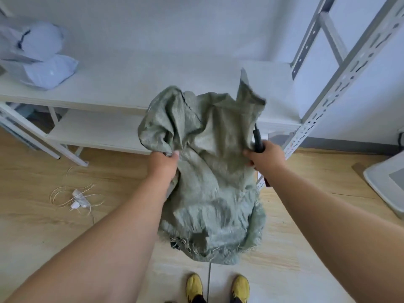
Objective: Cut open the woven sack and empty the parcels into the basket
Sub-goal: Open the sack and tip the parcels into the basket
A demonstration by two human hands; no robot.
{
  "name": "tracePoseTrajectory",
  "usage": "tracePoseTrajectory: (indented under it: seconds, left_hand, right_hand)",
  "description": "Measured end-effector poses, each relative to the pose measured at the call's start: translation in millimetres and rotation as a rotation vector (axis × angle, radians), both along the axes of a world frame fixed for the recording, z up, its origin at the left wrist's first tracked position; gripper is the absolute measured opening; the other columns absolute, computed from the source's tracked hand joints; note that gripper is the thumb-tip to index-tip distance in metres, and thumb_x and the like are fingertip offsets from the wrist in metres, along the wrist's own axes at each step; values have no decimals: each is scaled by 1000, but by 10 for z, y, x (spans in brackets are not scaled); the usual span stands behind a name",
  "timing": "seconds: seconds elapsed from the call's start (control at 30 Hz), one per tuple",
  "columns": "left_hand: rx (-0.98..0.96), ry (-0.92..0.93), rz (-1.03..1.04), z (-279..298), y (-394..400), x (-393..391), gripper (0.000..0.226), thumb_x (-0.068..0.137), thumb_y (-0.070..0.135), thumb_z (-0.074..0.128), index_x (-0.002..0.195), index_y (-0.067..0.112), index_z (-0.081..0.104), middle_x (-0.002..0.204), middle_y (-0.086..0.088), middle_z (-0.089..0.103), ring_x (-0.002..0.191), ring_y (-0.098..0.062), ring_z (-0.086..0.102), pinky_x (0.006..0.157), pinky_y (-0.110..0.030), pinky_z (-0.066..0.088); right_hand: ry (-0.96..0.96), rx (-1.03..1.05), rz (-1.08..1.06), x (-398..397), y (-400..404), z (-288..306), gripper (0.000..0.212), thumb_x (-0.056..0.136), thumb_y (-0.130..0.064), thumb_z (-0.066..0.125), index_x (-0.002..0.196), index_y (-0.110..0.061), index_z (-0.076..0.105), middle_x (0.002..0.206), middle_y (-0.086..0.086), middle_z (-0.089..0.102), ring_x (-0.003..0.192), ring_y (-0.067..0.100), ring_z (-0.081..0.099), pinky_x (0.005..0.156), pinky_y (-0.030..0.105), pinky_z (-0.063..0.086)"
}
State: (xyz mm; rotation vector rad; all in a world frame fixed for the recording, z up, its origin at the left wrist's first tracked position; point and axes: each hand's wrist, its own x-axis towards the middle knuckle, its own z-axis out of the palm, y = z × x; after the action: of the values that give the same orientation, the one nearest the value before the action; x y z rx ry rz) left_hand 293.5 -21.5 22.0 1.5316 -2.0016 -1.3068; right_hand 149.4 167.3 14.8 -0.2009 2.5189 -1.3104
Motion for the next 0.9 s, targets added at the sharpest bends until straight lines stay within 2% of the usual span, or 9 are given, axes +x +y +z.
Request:
tracePoseTrajectory:
  seconds: [0.13, 0.2, 0.3, 0.47, 0.63, 0.73, 0.8, 0.83, 0.9]
  left_hand:
    - [95, 94, 83, 48, 93, -14, 72, 86, 24, 70, 141, 3, 30, 129, -7, 53, 111, -26, 56, 86, -27, 40]
    - [55, 202, 144, 151, 204, -66, 94, 81, 30, 75, 147, 8, 12, 142, -7, 39, 121, -24, 49, 93, -25, 36]
    - [22, 251, 49, 336, 452, -156, 101, 77, 45, 75, 148, 13, 10, 149, -10, 29, 130, -25, 42, 93, -22, 30]
    - [91, 262, -149, 309, 589, -381, 70, 64, 50, 81, 112, 19, 41, 113, 0, 59, 102, -19, 60, 87, -32, 48]
    - [4, 170, -84, 158, 468, -377, 27, 78, 40, 71, 87, 16, 67, 81, 1, 70, 80, -23, 67, 75, -38, 56]
    - [76, 227, -20, 75, 396, -314, 28, 78, 41, 70, 93, 17, 68, 84, 3, 70, 83, -23, 67, 80, -40, 56]
    - [148, 266, -38, 49, 373, -261, 23, 81, 34, 72, 94, 17, 67, 86, 4, 70, 86, -20, 66, 78, -33, 52]
    - [183, 289, -53, 46, 369, -229, 18, 81, 29, 73, 93, 18, 67, 87, 5, 69, 87, -19, 65, 75, -29, 49]
    - [236, 319, -100, 79, 385, -165, 16, 80, 25, 76, 92, 21, 66, 88, 6, 69, 85, -14, 64, 71, -25, 47]
  right_hand:
    - [-24, -89, -34, 98, 16, -32, 13, 88, -18, 64, 95, -24, 55, 82, 3, 61, 75, 28, 63, 54, 28, 45]
    - [-94, -235, 11, 178, -29, -16, 34, 88, -13, 63, 113, -34, 55, 86, -4, 59, 68, 20, 59, 57, 25, 48]
    - [-131, -302, 103, 297, -126, 5, 36, 86, -7, 64, 115, -28, 60, 80, -9, 58, 67, 14, 55, 64, 28, 49]
    - [-295, -404, 215, 479, -252, 96, 40, 84, 11, 57, 115, -14, 63, 60, 7, 44, 46, 15, 41, 45, 21, 39]
    - [-443, -487, 294, 549, -218, 119, 46, 86, 12, 55, 120, -17, 64, 82, 6, 59, 49, 12, 44, 48, 22, 38]
    - [-239, -482, -71, 452, -158, 152, 31, 91, -4, 57, 115, -22, 64, 107, -1, 70, 58, 11, 53, 53, 24, 45]
    - [-56, -406, -297, 268, -119, 207, 34, 89, -22, 64, 120, -31, 57, 112, -10, 65, 79, 12, 64, 66, 29, 53]
    - [-24, -395, -323, 169, -102, 262, 41, 85, -29, 68, 124, -33, 54, 111, -14, 62, 87, 14, 66, 75, 34, 55]
    - [-62, -404, -245, 21, -94, 423, 40, 81, -36, 74, 115, -29, 55, 95, -15, 61, 77, 14, 67, 79, 37, 56]
